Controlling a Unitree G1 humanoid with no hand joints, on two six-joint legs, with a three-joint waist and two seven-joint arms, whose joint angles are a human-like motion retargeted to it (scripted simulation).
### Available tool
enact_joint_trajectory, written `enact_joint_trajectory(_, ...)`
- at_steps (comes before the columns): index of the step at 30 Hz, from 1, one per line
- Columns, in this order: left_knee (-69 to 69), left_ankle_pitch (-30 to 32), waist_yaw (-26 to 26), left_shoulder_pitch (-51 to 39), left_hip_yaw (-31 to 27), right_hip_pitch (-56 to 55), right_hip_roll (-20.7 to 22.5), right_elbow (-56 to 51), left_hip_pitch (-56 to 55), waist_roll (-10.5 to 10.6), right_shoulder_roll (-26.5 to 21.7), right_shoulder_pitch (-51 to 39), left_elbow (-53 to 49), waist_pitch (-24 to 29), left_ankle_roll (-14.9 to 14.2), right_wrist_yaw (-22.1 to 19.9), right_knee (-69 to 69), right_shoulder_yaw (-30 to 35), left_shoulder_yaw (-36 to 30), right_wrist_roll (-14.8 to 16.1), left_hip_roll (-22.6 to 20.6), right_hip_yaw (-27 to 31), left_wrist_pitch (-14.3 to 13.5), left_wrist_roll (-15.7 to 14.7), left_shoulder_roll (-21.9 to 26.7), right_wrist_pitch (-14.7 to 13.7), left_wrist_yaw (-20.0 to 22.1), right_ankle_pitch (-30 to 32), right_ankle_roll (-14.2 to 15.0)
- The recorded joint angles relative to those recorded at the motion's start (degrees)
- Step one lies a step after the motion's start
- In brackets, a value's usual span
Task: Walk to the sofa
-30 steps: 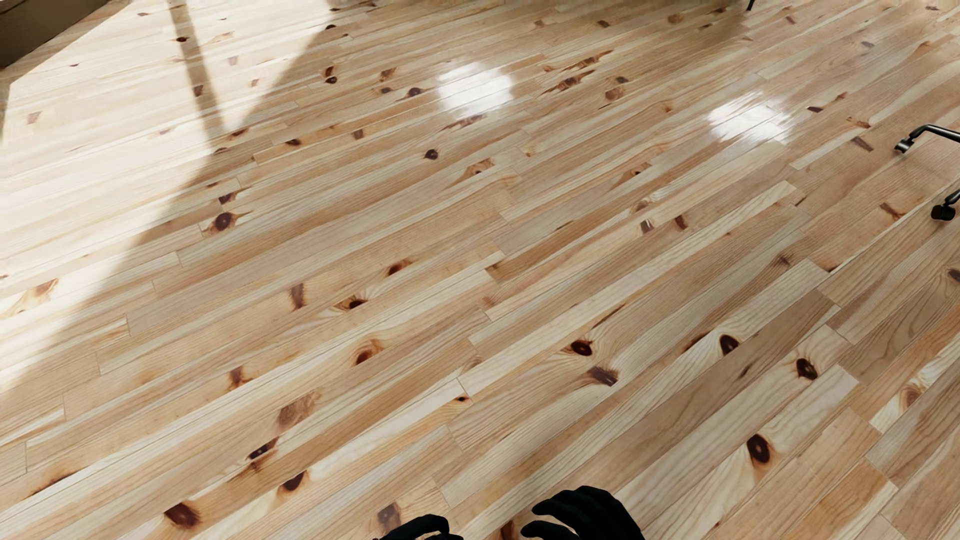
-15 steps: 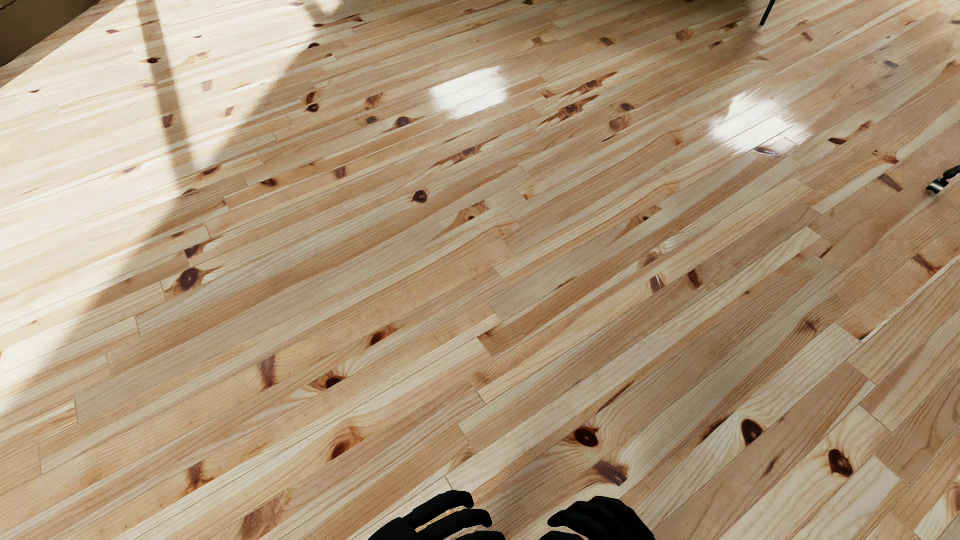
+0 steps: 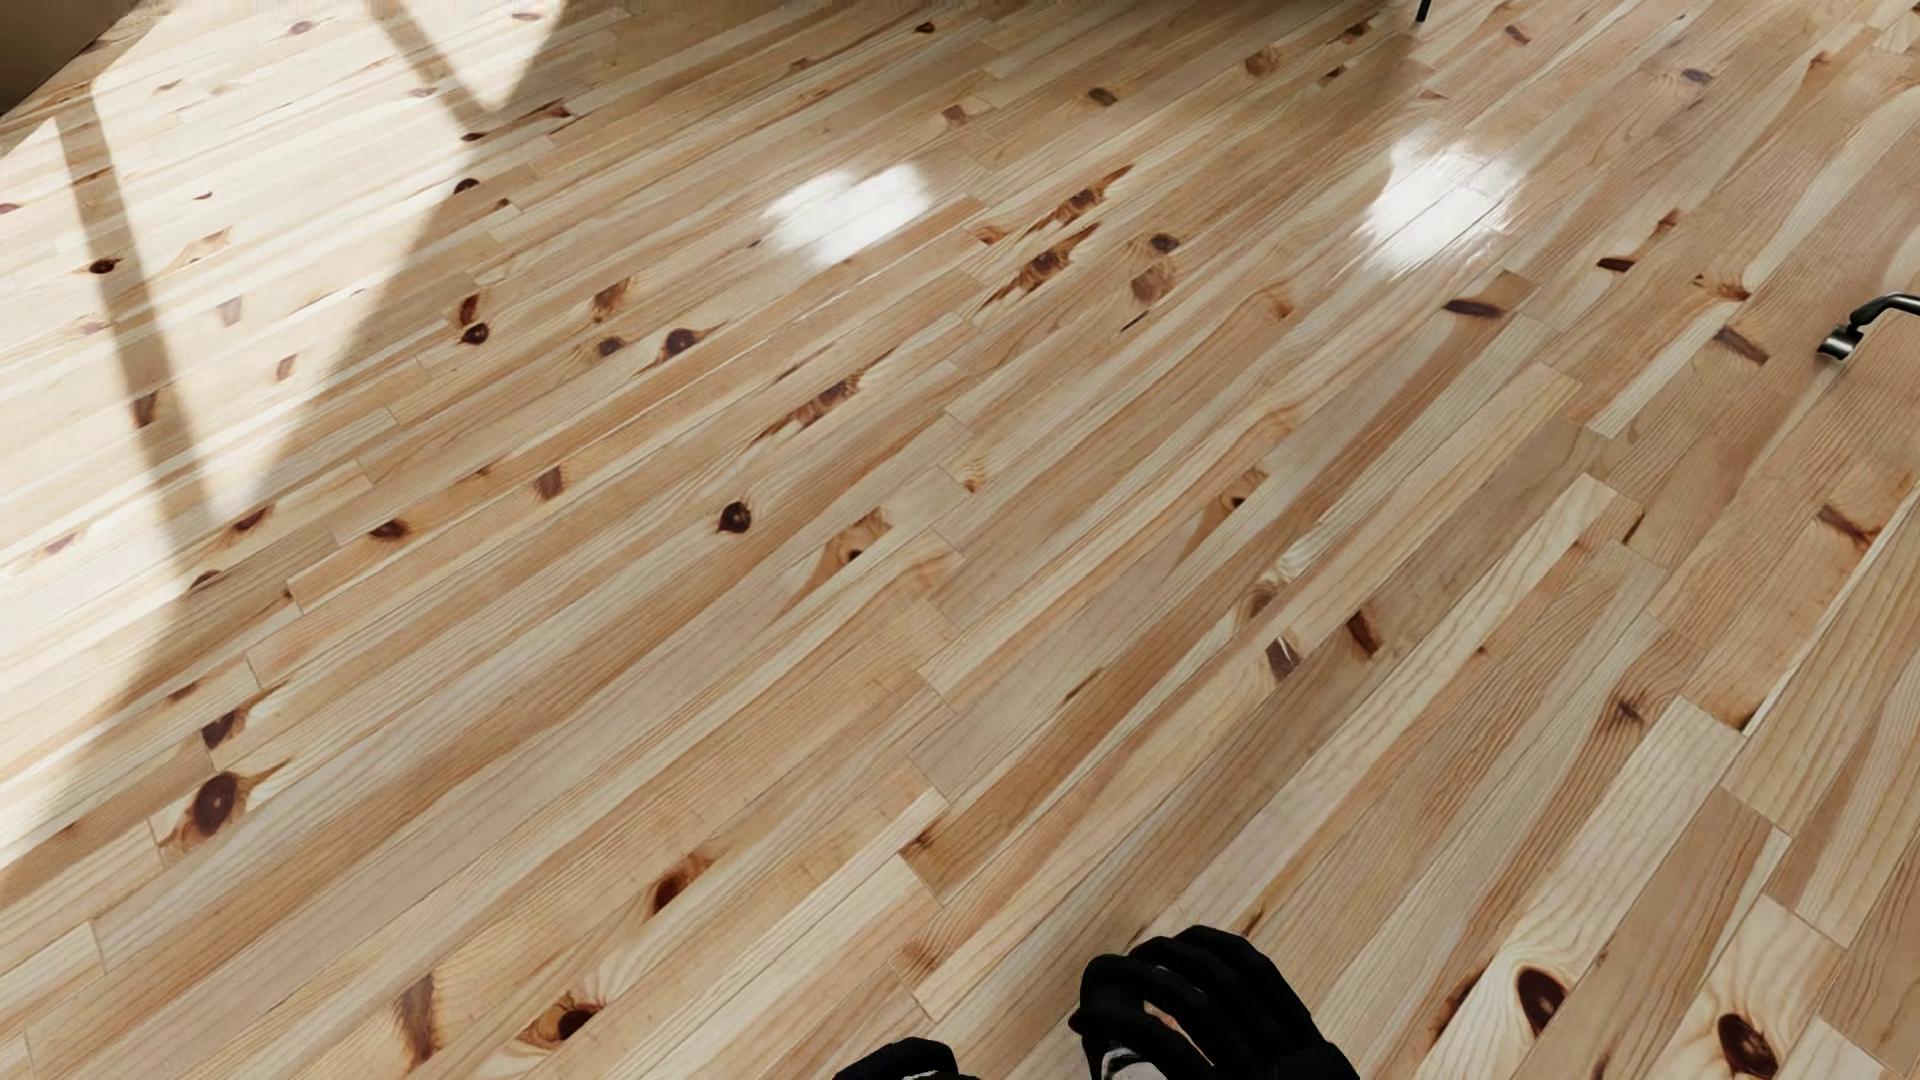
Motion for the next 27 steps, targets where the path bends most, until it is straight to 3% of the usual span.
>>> enact_joint_trajectory(2,1.22,2.26,-0.26,0.78,0.34,-0.23,2.07,-3.29,3.44,2.15,1.51,-0.4,0.7,-0.67,0.18,-0.06,7.68,-1.04,2.35,1.21,1.78,-0.54,-0.05,1.11,-0.69,-1.71,1.5,-1.66,-3.37)
enact_joint_trajectory(4,3.77,11.25,-0.4,0.32,0.11,3.29,3.66,-4.49,4.11,4.74,1.82,0.11,2.48,-1.6,1.12,-0.07,7.74,-2.02,3.4,2.43,4.29,-2.35,-0.07,4.19,-1.98,-1.95,4.29,-5.34,-4.66)
enact_joint_trajectory(6,11.78,22.1,-0.7,-1.35,-0.59,7.46,4.17,-3.09,0.33,6.95,2.84,0.94,4.37,-2.31,1.49,-0.06,5.02,-3.3,-0.03,1.37,7.16,-5.23,-0.52,2.47,-1.22,-1.76,4.41,-7.24,-5.6)
enact_joint_trajectory(9,34.38,35.08,-1.04,-4.87,0.68,11.4,6.01,-1.61,-10.82,9.66,4.87,2.04,2.79,-2.12,-3.55,-0.04,6.92,-3.58,-6.32,0.3,16.27,-10.14,-0.47,0.67,3.46,-2.6,1.96,-12.47,-7.2)
enact_joint_trajectory(10,41.57,34.6,-0.78,-6.27,-0.88,12.98,7.2,-1.83,-14.99,10.61,5.09,2.03,1.5,-1.87,-4.04,-0.05,7.77,-3.22,-7.61,0.95,18.08,-11.47,-0.17,0.69,4.44,-3.0,1.45,-14.42,-7.74)
enact_joint_trajectory(11,47.01,30.86,-0.56,-7.07,-3.87,14.6,8.36,-2.16,-19.14,11.36,5.37,2.0,0.48,-1.6,-6.36,-0.06,8.65,-3.03,-8.15,1.82,17.11,-12.72,0.42,1.08,5.0,-3.45,1.74,-16.32,-8.24)
enact_joint_trajectory(13,50.65,23.73,-0.41,-7.53,-6.52,18.51,9.98,-2.21,-25.75,12.08,4.83,0.23,0.79,-1.23,-7.71,-0.06,9.41,-0.54,-7.61,4.22,15.91,-14.85,1.13,1.91,4.88,-1.91,3.72,-19.39,-8.91)
enact_joint_trajectory(15,46.07,14.51,-0.04,-5.35,-5.75,22.79,11.05,-0.12,-30.82,12.02,3.74,0.64,-0.14,-0.97,-3.77,-0.06,8.95,1.04,-5.5,3.75,15.46,-16.11,2.22,2.93,5.32,-1.83,3.69,-21.48,-9.32)
enact_joint_trajectory(18,28.03,10.34,1.19,-2.6,-4.49,28.42,11.98,1.86,-35.96,11.09,2.73,-0.15,-2.31,-0.78,-0.66,-0.01,6.25,4.45,-1.47,5.25,11.38,-16.78,3.44,4.57,5.9,-0.86,2.78,-22.72,-9.5)
enact_joint_trajectory(21,3.67,19.31,2.47,-0.24,-5.37,33.78,12.67,1.95,-36.94,9.65,2.35,-0.64,-2.13,-1.0,0.57,-0.04,1.6,5.4,3.19,7.03,5.31,-16.69,3.11,5.57,3.93,-0.72,2.31,-22.24,-9.29)
enact_joint_trajectory(23,-7.65,20.66,2.91,2.06,-7.8,37.44,13.35,2.28,-36.27,8.61,1.76,-1.23,-2.44,-1.22,-2.09,-0.04,-1.26,6.13,7.06,7.6,1.78,-16.0,2.57,6.91,3.17,-0.75,0.83,-21.97,-8.99)
enact_joint_trajectory(24,-7.1,22.82,3.16,3.32,-10.77,39.26,13.65,2.55,-36.34,8.04,1.38,-1.42,-2.74,-1.27,-1.2,-0.03,-1.46,6.66,9.23,7.89,0.18,-15.31,2.13,7.89,2.69,-0.68,-0.1,-21.61,-8.93)
enact_joint_trajectory(25,-5.02,26.82,3.41,4.37,-12.8,40.67,13.6,2.87,-36.44,7.45,1.03,-1.51,-3.05,-1.32,1.96,-0.03,-1.35,7.05,11.39,8.51,-1.16,-14.49,1.5,8.94,1.88,-0.55,-0.59,-21.01,-8.85)
enact_joint_trajectory(26,-3.45,30.5,3.51,5.06,-12.28,41.77,13.24,3.41,-35.42,6.71,0.86,-1.62,-3.33,-1.4,1.03,-0.03,-0.4,7.16,13.34,9.32,-0.97,-13.68,0.68,10.21,0.88,-0.46,0.05,-20.34,-8.16)
enact_joint_trajectory(27,-2.33,30.0,3.6,5.21,-11.05,42.14,12.32,4.24,-34.61,5.71,0.97,-1.85,-3.45,-1.5,0.95,-0.06,1.5,6.92,14.72,9.75,-1.05,-12.99,-0.25,11.72,-0.32,-0.39,2.06,-17.58,-7.96)
